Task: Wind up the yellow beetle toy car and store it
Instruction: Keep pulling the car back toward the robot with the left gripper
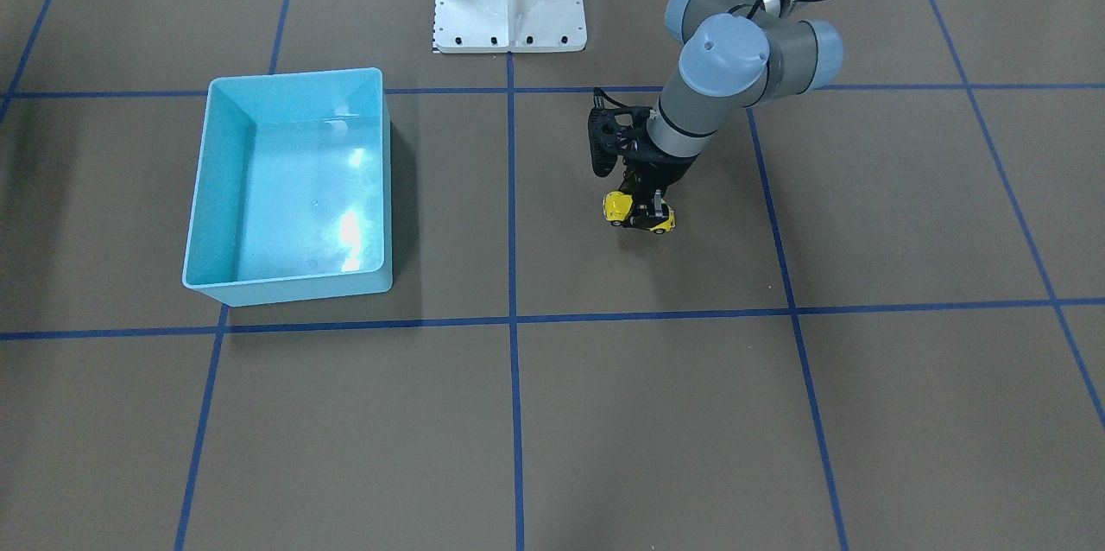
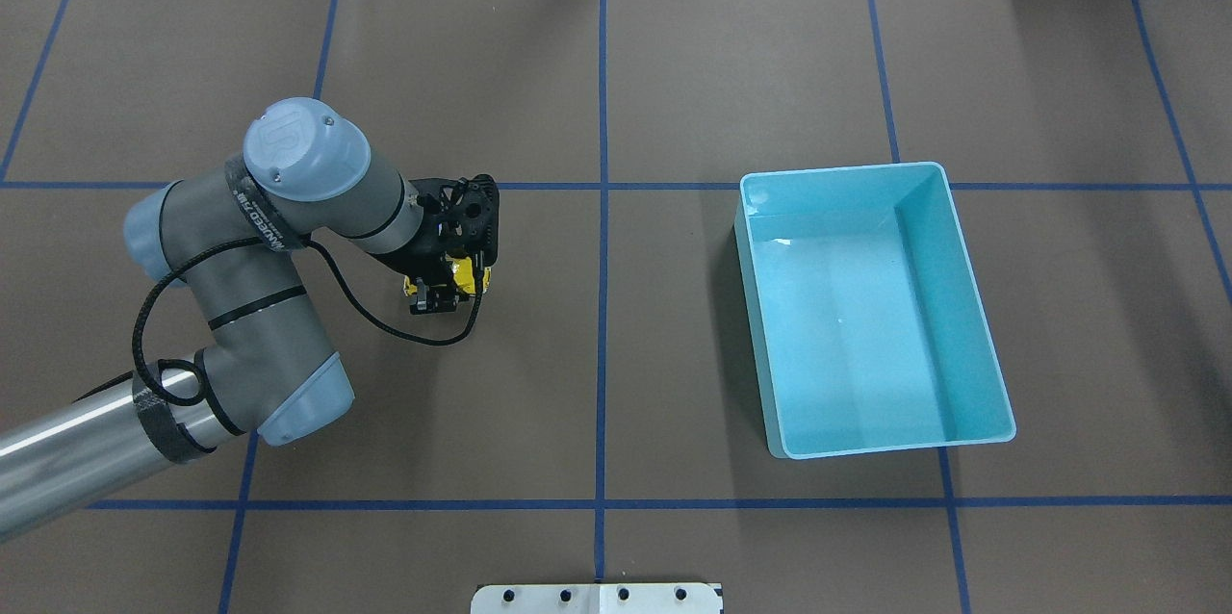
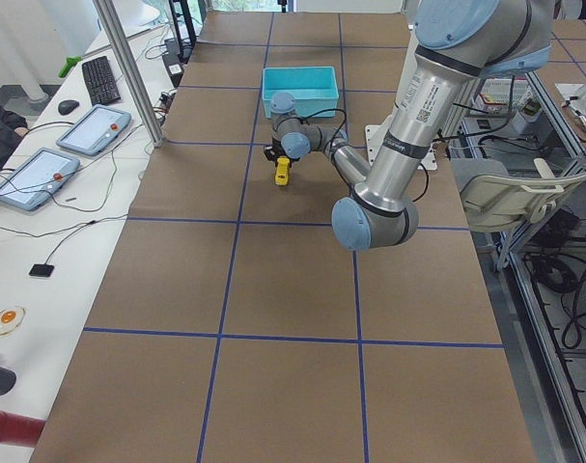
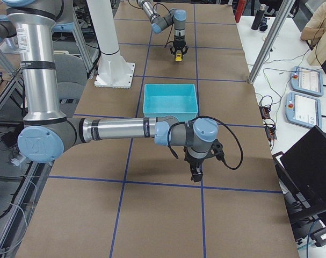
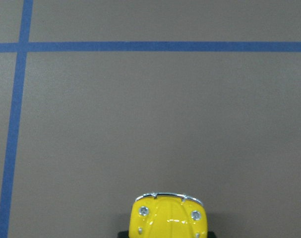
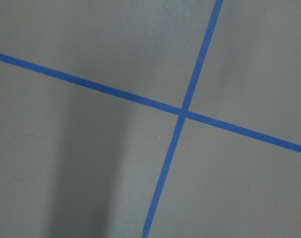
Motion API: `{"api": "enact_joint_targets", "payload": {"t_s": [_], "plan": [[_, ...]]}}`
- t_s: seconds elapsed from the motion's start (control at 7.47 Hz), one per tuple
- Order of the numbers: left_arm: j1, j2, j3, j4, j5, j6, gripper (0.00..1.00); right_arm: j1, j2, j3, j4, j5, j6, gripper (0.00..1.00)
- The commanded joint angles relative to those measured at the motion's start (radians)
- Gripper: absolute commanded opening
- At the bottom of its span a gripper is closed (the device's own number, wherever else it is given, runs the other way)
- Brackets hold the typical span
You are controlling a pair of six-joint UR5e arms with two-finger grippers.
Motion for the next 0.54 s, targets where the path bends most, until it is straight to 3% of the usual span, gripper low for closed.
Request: {"api": "enact_joint_targets", "payload": {"t_s": [0.0, 0.4], "plan": [[-0.001, 0.005, 0.005, -0.008, 0.000, -0.018, 0.00, 0.000, 0.000, -0.002, 0.000, 0.000, 0.000, 1.00], [0.000, 0.009, 0.033, -0.044, 0.000, -0.005, 0.00, 0.000, 0.000, -0.004, 0.000, 0.000, 0.000, 1.00]]}}
